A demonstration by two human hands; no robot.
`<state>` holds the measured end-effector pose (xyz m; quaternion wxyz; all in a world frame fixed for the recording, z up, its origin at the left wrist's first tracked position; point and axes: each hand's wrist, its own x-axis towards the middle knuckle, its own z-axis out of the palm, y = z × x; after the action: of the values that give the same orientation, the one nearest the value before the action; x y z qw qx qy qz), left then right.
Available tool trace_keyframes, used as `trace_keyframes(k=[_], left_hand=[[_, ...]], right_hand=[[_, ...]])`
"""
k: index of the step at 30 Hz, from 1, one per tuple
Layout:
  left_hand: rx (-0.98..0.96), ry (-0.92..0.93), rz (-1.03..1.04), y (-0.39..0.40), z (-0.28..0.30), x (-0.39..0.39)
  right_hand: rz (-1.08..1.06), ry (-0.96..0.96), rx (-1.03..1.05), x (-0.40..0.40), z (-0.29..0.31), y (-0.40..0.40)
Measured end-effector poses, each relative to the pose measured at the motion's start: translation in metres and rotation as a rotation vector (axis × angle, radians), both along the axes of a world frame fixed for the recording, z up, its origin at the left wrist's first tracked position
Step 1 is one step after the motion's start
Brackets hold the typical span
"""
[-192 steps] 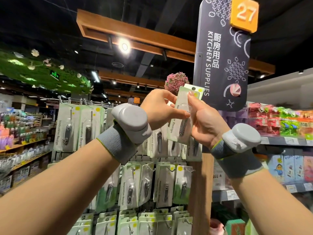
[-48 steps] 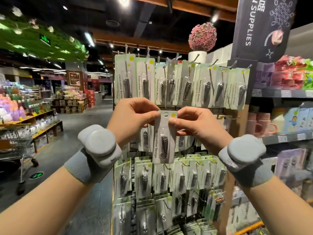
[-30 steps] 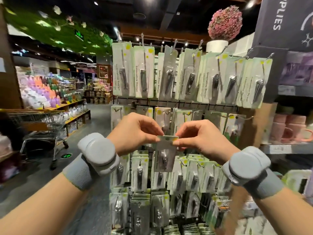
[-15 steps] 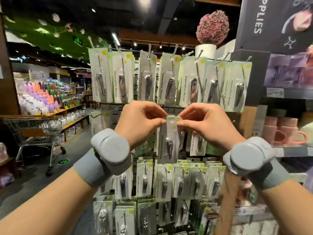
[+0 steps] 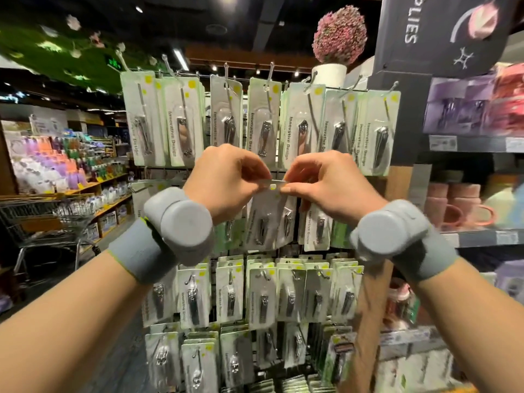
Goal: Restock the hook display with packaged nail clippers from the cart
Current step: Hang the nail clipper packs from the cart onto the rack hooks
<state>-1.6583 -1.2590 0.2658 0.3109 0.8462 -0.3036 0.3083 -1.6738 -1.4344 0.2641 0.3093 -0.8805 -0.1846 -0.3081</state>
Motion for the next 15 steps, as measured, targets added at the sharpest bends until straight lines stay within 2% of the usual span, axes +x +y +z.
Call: trace_keyframes(k=[2,5,11,15], left_hand=[[-0.079,0.116,-0.120,-0.003,0.004,-0.004],[-0.142,0.145,-0.182,-0.015,0.004,-0.005],[-0.138,0.090,-0.167,-0.017,0.000,0.002],[-0.091,0.018,-0.061,-0.005,-0.002,0.010]], right_hand=[[0.049,0.044,0.077,-0.005,0.005,-0.012],[0.129,0.096,0.191,-0.009,0.010,-0.025],[0.093,0.108,0.151,-0.002,0.005,-0.023],[0.015,0.016,0.040,0.011,0.000,-0.006]])
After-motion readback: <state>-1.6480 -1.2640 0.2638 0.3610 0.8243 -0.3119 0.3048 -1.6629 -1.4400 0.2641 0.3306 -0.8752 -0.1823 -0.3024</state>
